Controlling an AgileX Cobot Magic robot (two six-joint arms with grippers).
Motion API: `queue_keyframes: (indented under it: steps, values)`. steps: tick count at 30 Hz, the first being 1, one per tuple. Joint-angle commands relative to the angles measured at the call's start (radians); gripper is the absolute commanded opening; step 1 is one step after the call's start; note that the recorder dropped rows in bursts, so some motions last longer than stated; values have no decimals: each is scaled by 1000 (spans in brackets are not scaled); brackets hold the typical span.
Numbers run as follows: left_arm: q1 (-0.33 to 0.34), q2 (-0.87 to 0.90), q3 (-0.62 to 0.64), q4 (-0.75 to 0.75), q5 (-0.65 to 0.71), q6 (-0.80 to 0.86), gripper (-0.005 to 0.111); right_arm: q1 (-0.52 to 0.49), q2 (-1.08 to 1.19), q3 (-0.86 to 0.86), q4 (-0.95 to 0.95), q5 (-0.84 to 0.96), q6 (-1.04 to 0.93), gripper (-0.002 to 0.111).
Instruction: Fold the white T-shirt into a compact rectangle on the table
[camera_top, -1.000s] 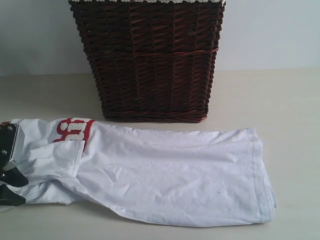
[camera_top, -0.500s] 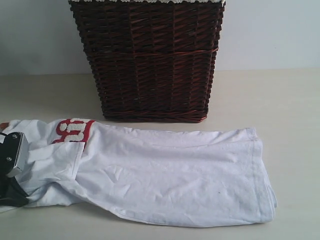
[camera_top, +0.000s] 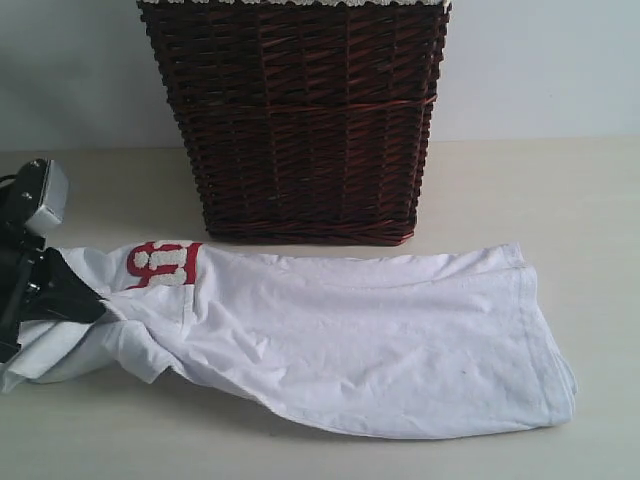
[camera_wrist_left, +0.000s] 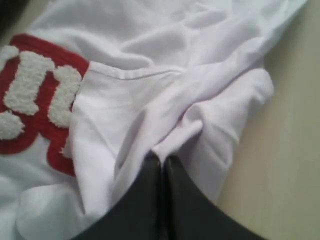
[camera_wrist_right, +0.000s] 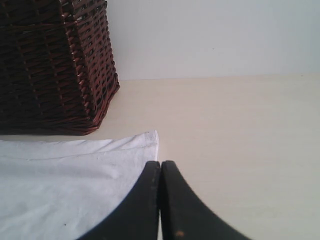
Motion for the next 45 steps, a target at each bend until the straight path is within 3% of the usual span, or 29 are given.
queue_keyframes:
  steps: [1, 6, 12, 19, 23, 27, 31, 35, 38, 41, 45]
  values:
    - [-7, 114, -19, -47, -94, -13, 0, 1, -6, 4, -1, -6, -6, 0]
    - [-7, 212, -19, -157, -194, -13, 0, 1, -6, 4, -1, -6, -6, 0]
    - [-7, 176, -19, -283, -201, -5, 3, 1, -6, 4, -1, -6, -6, 0]
    - [-7, 105, -19, -281, -192, -26, 44, 1, -6, 4, -1, -6, -6, 0]
    - [-5, 38, -19, -226, -72, -202, 58, 1, -6, 4, -1, -6, -6, 0]
    - [-9, -33, -12, -165, 128, -201, 53, 1, -6, 4, -1, -6, -6, 0]
    - [-28, -32, 35, -89, 53, -65, 44, 1, -6, 4, -1, -6, -6, 0]
    - [-30, -28, 113, 24, 47, 3, 43, 1, -6, 4, -1, -6, -6, 0]
    - [-30, -28, 190, 43, -121, 107, 43, 1, -6, 4, -1, -6, -6, 0]
    - [-45, -27, 233, 41, -329, 107, 43, 1, -6, 4, -1, -6, -6, 0]
    - [-50, -27, 239, 36, -336, 107, 43, 1, -6, 4, -1, -6, -6, 0]
